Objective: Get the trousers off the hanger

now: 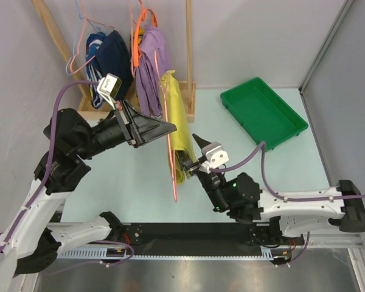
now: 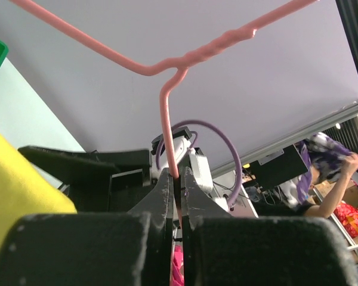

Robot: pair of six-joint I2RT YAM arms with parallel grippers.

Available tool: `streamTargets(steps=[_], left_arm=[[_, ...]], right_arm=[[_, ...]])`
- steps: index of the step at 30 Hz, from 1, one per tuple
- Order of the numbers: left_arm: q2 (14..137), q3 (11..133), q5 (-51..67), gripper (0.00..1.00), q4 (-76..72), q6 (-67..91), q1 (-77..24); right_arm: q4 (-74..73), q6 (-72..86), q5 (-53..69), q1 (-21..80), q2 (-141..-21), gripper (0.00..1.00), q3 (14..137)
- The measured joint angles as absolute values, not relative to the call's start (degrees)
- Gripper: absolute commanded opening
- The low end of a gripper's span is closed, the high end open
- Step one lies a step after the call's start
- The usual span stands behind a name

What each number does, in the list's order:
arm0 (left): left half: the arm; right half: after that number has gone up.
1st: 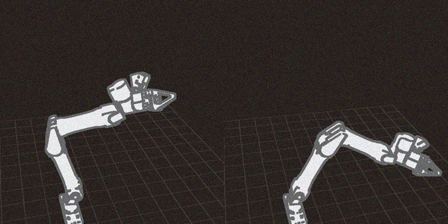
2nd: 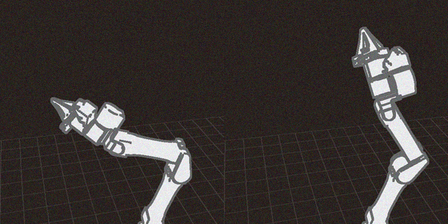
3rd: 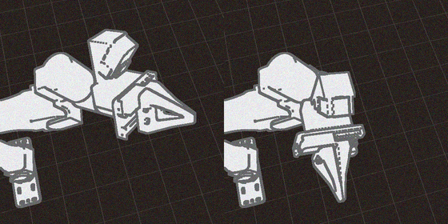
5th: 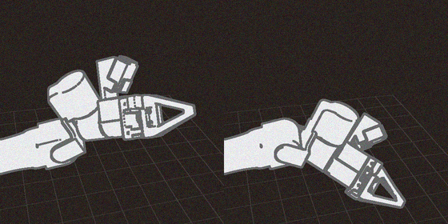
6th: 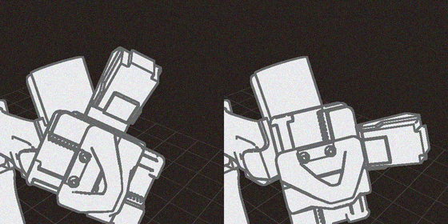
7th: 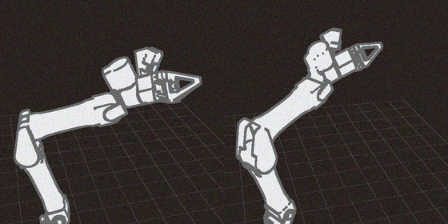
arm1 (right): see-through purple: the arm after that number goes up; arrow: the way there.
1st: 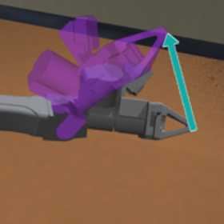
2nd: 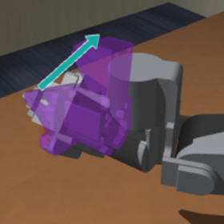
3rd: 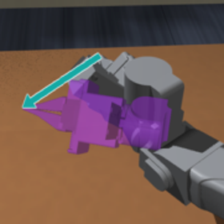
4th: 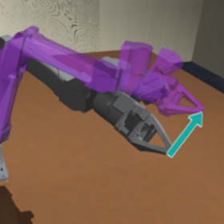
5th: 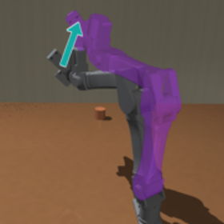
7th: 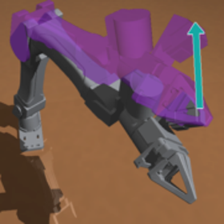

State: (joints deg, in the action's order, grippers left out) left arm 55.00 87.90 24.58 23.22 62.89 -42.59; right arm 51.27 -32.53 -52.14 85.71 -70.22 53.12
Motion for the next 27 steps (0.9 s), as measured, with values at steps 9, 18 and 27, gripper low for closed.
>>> streamTargets(steps=[9, 18, 27], left_arm=[[55.11, 87.9, 24.64, 0.0, 23.59, 62.89, -42.59], [55.18, 87.9, 24.34, 0.0, 23.9, 62.92, -42.57], [54.74, 87.88, 24.14, 0.0, 23.73, 62.92, -42.57]], right_arm=[[31.57, -19.22, -45.04, 82.56, -64.34, 0.6, 53.3], [41.36, -22.28, -47.18, 81.84, -71.99, 0.57, 54.19], [64.93, -35.18, -52.34, 82.43, -82.5, 0.43, 55.44]])
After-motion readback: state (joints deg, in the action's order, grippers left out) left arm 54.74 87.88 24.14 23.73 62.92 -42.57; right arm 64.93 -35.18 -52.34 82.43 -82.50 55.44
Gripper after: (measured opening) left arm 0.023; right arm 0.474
